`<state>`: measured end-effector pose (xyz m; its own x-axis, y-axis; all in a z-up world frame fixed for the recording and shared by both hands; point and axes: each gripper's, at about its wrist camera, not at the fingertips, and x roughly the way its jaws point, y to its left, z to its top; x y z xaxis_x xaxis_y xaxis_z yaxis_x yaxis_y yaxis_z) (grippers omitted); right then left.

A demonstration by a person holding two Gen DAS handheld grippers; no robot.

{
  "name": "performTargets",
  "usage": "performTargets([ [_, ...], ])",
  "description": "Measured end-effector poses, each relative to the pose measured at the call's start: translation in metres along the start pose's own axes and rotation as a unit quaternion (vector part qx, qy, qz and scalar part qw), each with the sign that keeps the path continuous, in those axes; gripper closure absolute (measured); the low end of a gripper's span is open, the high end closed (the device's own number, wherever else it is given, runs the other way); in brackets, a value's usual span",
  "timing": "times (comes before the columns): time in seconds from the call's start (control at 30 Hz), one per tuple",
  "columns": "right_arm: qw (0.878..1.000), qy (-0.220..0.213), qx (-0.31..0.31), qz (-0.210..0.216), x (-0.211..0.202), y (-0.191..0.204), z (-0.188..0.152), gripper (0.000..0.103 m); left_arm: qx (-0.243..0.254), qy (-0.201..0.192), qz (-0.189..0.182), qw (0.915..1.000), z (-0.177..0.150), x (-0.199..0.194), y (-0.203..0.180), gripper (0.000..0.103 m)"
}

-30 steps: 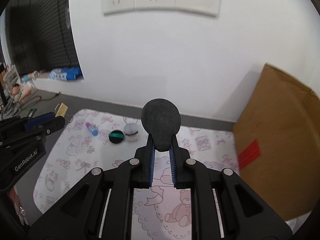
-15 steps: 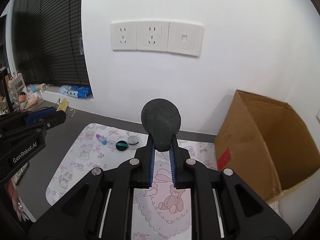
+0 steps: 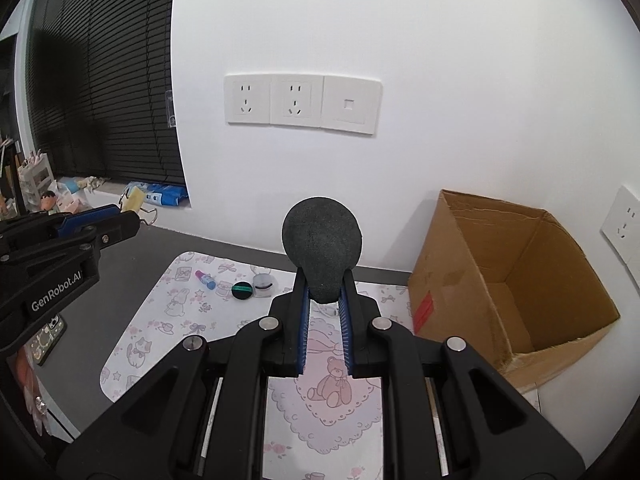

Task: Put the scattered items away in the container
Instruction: 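Lift the black puff and binder clip and carry them over the box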

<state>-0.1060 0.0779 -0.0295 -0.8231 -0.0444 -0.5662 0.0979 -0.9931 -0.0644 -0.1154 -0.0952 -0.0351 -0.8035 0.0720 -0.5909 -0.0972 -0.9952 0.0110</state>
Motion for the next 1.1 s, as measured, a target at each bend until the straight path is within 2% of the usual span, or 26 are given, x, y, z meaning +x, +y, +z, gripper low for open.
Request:
performTargets([
  [0.23, 1.000, -0.006, -0.003, 0.006, -0.010, -0.019, -0.001, 0.089, -0.002, -0.005, 0.010, 0.9999, 0.002, -0.006, -0.022, 0.085],
  [0.6, 1.000, -0.011, -0.010, 0.012, -0.016, -0.071, 0.004, 0.089, -0.011, -0.003, 0.015, 0.9998, 0.008, -0.008, -0.070, 0.085],
  [1.1, 1.000, -0.016, 0.007, -0.013, -0.012, -0.155, 0.005, 0.089, 0.008, -0.007, -0.006, 0.9999, 0.031, 0.010, -0.151, 0.085],
])
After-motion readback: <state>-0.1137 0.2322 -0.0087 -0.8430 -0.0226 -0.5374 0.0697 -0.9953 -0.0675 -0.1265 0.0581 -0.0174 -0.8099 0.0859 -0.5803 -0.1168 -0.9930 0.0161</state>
